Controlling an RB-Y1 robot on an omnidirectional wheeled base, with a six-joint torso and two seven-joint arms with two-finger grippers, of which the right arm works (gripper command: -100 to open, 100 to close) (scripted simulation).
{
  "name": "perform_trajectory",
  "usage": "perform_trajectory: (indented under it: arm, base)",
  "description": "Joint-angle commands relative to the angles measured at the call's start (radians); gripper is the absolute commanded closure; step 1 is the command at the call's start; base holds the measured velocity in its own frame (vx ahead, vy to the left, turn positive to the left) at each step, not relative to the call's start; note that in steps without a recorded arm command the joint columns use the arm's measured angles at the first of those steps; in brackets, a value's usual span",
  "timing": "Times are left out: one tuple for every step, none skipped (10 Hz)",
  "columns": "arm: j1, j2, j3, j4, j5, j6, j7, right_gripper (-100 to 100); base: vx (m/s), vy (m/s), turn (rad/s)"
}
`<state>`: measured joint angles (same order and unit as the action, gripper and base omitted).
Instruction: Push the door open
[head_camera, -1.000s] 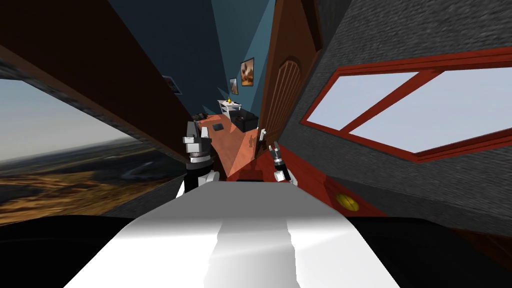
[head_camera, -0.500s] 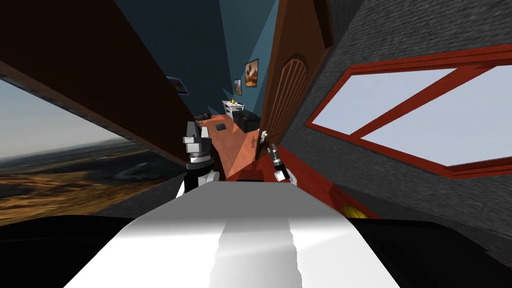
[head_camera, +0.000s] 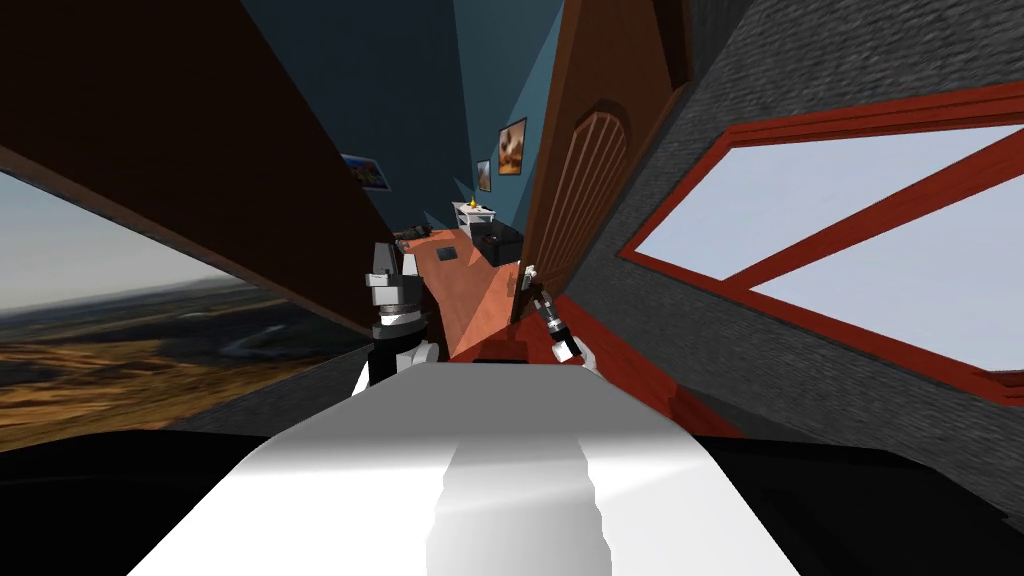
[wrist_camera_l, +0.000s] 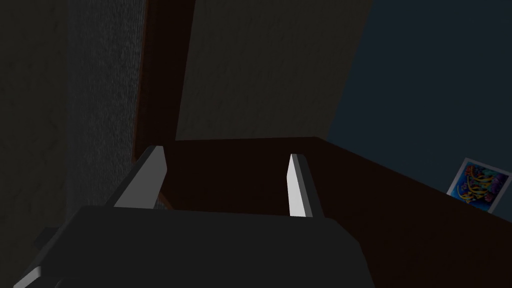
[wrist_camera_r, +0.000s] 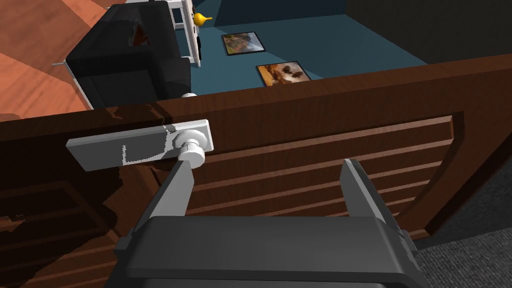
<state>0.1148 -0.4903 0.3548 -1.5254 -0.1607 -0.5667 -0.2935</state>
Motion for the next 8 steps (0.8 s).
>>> perform_trajectory:
  arm:
    - [-0.019, -0.02, 0.018, 0.035, -0.004, 0.0, -0.017, -100]
    - [-0.034, -0.041, 0.032, 0.068, -0.008, -0.004, -0.033, -100]
    - [-0.042, -0.051, 0.04, 0.084, -0.01, -0.006, -0.041, -100]
    - [-0.058, -0.07, 0.054, 0.116, -0.014, -0.009, -0.056, -100]
    - [-0.064, -0.079, 0.06, 0.131, -0.016, -0.011, -0.063, -100]
    - [-0.078, -0.096, 0.073, 0.159, -0.02, -0.014, -0.076, -100]
    - [-0.09, -0.113, 0.085, 0.186, -0.023, -0.018, -0.089, -100]
    - [-0.101, -0.126, 0.095, 0.208, -0.026, -0.02, -0.1, -100]
  base:
    - [0.137, -0.138, 0.095]
    - [0.132, -0.141, 0.131]
    - [0.114, -0.1, 0.11]
    - [0.112, -0.094, 0.134]
    - [0.101, -0.086, 0.105]
    - [0.126, -0.089, 0.101]
    - [0.135, -0.117, 0.113]
    - [0.124, -0.14, 0.128]
